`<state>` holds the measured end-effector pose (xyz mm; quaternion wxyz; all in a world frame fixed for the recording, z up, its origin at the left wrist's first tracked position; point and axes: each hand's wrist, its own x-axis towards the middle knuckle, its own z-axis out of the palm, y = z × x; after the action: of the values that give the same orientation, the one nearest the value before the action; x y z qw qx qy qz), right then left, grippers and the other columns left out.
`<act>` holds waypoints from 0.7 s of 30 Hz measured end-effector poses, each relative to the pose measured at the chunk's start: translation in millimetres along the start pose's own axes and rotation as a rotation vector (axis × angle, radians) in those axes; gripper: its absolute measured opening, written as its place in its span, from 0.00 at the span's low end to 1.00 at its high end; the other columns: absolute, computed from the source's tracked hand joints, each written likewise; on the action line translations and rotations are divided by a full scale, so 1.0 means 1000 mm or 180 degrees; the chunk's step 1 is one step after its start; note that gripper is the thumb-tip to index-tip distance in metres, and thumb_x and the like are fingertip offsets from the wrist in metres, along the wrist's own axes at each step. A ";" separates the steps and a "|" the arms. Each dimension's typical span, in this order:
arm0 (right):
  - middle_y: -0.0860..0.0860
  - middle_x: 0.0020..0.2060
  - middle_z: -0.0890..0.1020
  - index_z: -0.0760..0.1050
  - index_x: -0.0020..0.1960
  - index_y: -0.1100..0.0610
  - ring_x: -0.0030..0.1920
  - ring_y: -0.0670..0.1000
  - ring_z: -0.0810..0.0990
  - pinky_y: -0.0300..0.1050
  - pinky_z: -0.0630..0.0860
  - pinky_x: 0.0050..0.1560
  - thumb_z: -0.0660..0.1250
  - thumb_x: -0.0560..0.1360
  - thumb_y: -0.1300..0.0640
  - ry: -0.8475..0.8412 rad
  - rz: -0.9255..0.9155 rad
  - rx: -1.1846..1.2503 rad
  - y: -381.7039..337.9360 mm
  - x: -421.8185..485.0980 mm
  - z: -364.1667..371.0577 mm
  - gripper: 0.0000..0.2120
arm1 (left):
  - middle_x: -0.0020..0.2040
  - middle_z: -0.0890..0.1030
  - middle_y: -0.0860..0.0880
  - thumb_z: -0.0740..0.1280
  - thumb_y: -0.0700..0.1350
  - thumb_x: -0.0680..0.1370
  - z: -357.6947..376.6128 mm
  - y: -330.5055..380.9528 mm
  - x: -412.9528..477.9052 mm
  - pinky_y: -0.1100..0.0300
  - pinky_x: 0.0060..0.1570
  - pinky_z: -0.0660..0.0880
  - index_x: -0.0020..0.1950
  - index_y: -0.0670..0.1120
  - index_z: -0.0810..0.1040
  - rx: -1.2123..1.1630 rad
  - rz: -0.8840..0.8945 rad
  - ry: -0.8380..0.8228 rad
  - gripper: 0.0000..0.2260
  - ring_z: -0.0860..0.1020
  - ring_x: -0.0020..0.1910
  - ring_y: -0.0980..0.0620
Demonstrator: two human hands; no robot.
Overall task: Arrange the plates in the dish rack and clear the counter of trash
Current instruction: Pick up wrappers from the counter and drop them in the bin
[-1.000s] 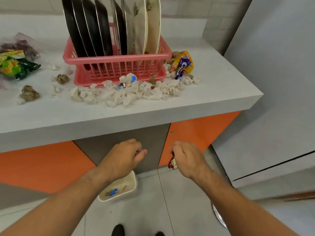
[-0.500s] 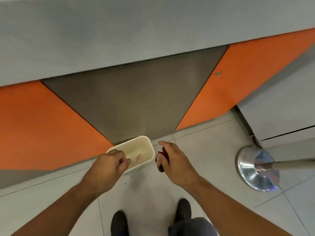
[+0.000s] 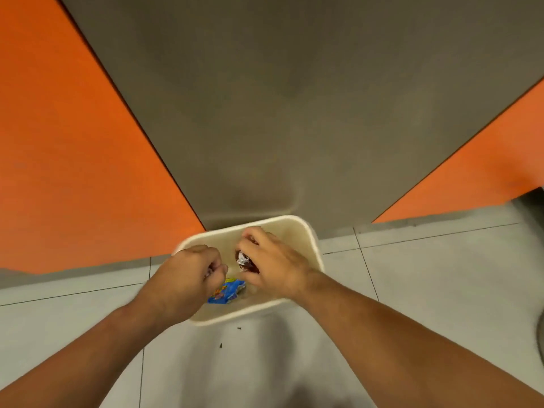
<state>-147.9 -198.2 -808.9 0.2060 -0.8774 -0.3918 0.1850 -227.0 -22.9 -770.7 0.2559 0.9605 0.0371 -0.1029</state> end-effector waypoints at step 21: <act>0.36 0.44 0.82 0.82 0.54 0.49 0.49 0.36 0.80 0.32 0.75 0.52 0.65 0.77 0.58 0.1030 0.0888 0.0969 0.022 -0.084 -0.103 0.10 | 0.64 0.72 0.42 0.56 0.51 0.81 0.139 0.022 0.099 0.49 0.59 0.70 0.67 0.44 0.68 0.1540 0.0313 -0.2335 0.18 0.73 0.62 0.40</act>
<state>-136.9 -298.1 -719.5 0.3682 -0.9000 -0.1966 0.1258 -152.6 -109.1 -898.9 0.0246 0.8933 -0.1271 -0.4303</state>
